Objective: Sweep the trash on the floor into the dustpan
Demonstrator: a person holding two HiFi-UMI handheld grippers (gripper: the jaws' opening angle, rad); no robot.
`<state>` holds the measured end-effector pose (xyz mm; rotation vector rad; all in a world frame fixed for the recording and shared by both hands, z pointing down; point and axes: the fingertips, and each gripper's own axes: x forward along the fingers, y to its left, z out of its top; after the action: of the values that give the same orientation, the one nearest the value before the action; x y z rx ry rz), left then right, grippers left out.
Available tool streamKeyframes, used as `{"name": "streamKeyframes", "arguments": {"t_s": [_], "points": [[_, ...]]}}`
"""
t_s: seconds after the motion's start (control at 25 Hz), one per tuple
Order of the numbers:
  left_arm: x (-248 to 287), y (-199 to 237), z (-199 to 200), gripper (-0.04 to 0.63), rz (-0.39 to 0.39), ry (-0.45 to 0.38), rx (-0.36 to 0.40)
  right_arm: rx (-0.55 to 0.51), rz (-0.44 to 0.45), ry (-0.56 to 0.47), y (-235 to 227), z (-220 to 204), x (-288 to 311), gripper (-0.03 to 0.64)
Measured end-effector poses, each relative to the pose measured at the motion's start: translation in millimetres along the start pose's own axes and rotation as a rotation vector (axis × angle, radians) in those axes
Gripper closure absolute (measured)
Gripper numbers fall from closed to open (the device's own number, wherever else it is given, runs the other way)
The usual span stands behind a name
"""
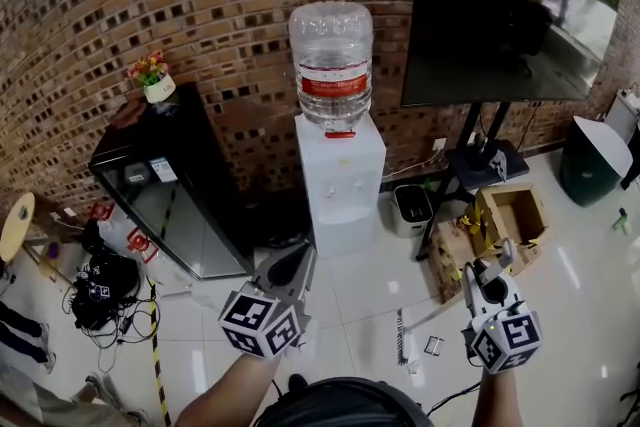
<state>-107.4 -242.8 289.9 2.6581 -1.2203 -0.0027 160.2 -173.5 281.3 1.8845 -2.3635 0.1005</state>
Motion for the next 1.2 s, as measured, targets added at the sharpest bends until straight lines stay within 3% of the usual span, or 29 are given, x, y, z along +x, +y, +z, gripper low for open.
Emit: {"name": "streamKeyframes", "arguments": {"t_s": [0.16, 1.2], "points": [[-0.6, -11.7, 1.7, 0.593, -0.018, 0.001, 0.042, 0.013, -0.002, 0.008, -0.4, -4.0, -6.4, 0.543], [11.4, -43.2, 12.8, 0.594, -0.072, -0.015, 0.048, -0.002, -0.017, -0.036, -6.1, 15.8, -26.6, 0.543]]}}
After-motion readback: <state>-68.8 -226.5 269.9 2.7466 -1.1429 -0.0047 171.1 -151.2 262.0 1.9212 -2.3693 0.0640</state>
